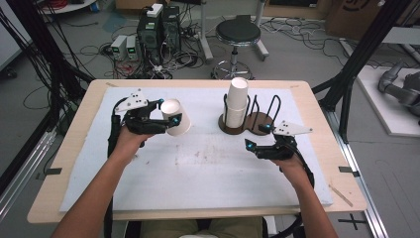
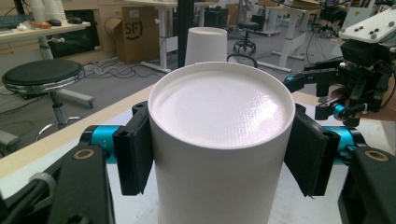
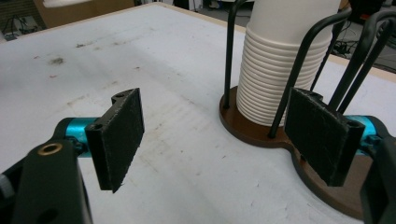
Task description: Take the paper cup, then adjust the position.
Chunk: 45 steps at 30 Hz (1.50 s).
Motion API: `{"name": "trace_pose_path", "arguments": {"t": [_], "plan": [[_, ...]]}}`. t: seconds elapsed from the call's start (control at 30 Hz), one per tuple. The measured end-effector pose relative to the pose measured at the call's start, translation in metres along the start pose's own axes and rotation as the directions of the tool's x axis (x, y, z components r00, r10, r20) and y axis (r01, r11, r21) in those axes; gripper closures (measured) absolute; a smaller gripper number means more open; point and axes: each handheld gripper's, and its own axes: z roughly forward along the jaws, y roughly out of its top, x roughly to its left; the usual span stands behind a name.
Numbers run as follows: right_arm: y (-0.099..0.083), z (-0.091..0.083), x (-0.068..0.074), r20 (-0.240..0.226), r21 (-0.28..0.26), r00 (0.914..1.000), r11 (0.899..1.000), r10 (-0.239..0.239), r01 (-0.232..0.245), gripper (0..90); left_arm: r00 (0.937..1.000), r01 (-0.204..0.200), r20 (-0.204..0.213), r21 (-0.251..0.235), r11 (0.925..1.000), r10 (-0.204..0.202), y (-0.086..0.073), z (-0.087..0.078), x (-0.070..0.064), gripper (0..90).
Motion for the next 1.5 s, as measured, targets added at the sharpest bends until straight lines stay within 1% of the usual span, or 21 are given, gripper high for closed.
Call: {"name": "trace_pose_path", "arguments": {"t": [0.23,0.4,0.5,0.57,0.63,0.67,0.73,0.77,0.87,0.93,1.0,1.07,1.1,1.13,1.27,1.3,1.33,1.4,1.43,1.47,1.5], "plan": [[0.001,-0.005,0.003,-0.031,-0.022,0.9995,1.0,-0.003,0.002,20.7,0.9997,0.011,0.022,-0.013,0.9998,-0.011,-0.001,0.002,-0.004,33.0],[0.001,-0.002,0.007,-0.066,-0.025,0.9978,1.0,0.002,-0.004,20.7,0.999,0.011,0.044,0.003,0.9999,-0.011,-0.002,0.008,-0.008,33.0],[0.001,-0.001,0.011,-0.092,-0.025,0.9956,1.0,-0.012,0.01,20.7,0.9983,0.013,0.057,0.007,0.9999,-0.014,-0.003,0.011,-0.011,33.1],[0.002,0.001,0.014,-0.106,-0.023,0.9939,0.999,-0.032,0.029,20.7,0.9963,0.012,0.085,0.006,0.9999,-0.013,-0.004,0.015,-0.016,33.1],[0.002,0.001,0.016,-0.118,-0.024,0.9926,0.999,-0.031,0.028,20.7,0.9957,0.007,0.093,0.009,0.9999,-0.008,-0.004,0.017,-0.018,33.1],[0.002,0.002,0.019,-0.148,-0.035,0.9886,0.999,-0.026,0.022,20.7,0.994,0.002,0.109,0.01,0.9999,-0.003,-0.005,0.019,-0.023,33.1],[0.002,0.002,0.02,-0.158,-0.035,0.9872,0.999,-0.026,0.021,20.7,0.9928,0.0,0.12,0.009,1.0,-0.001,-0.005,0.021,-0.026,33.1],[0.002,0.002,0.023,-0.175,-0.039,0.9841,0.999,-0.033,0.027,20.7,0.9894,-0.006,0.145,0.012,0.9999,0.004,-0.006,0.024,-0.031,33.1],[0.002,0.003,0.027,-0.218,-0.037,0.9759,0.999,-0.017,0.009,20.7,0.9836,-0.016,0.18,0.017,0.9997,0.013,-0.006,0.029,-0.041,33.1],[0.004,0.004,0.03,-0.242,-0.04,0.9699,0.999,-0.022,0.012,20.7,0.9788,-0.025,0.204,0.023,0.9994,0.02,-0.005,0.034,-0.047,33.1],[0.007,0.004,0.032,-0.279,-0.044,0.9598,0.999,-0.028,0.016,20.7,0.9743,-0.032,0.224,0.028,0.9991,0.025,-0.004,0.038,-0.051,33.1],[0.008,0.005,0.037,-0.296,-0.052,0.9543,0.998,-0.038,0.024,20.7,0.9715,-0.036,0.235,0.032,0.9988,0.027,-0.004,0.041,-0.054,33.1],[0.009,0.007,0.038,-0.315,-0.055,0.9478,0.998,-0.051,0.035,20.7,0.9696,-0.04,0.243,0.033,0.9987,0.031,-0.004,0.042,-0.055,33.1],[0.01,0.007,0.041,-0.322,-0.056,0.9451,0.998,-0.057,0.041,20.7,0.9683,-0.041,0.248,0.034,0.9986,0.032,-0.004,0.043,-0.057,33.1],[0.013,0.013,0.048,-0.329,-0.078,0.9417,0.996,-0.072,0.049,20.7,0.9617,-0.047,0.272,0.04,0.9981,0.034,-0.003,0.049,-0.062,33.2],[0.014,0.013,0.049,-0.339,-0.081,0.9382,0.996,-0.072,0.047,20.6,0.9588,-0.043,0.282,0.038,0.9984,0.031,-0.003,0.051,-0.063,33.2],[0.015,0.014,0.05,-0.35,-0.086,0.9329,0.995,-0.083,0.057,20.7,0.9588,-0.043,0.282,0.038,0.9984,0.031,-0.003,0.051,-0.063,33.2],[0.016,0.016,0.054,-0.375,-0.098,0.921,0.993,-0.104,0.072,20.7,0.952,-0.055,0.303,0.04,0.9977,0.04,-0.002,0.054,-0.066,33.2],[0.016,0.016,0.054,-0.375,-0.098,0.921,0.993,-0.104,0.072,20.7,0.952,-0.055,0.303,0.04,0.9977,0.04,-0.002,0.054,-0.066,33.2],[0.016,0.018,0.057,-0.392,-0.096,0.9132,0.992,-0.111,0.079,20.6,0.9464,-0.058,0.32,0.04,0.9975,0.042,-0.002,0.055,-0.068,33.2],[0.016,0.018,0.058,-0.394,-0.093,0.9125,0.993,-0.109,0.078,20.6,0.943,-0.057,0.33,0.039,0.9976,0.041,-0.002,0.055,-0.069,33.2]]}}
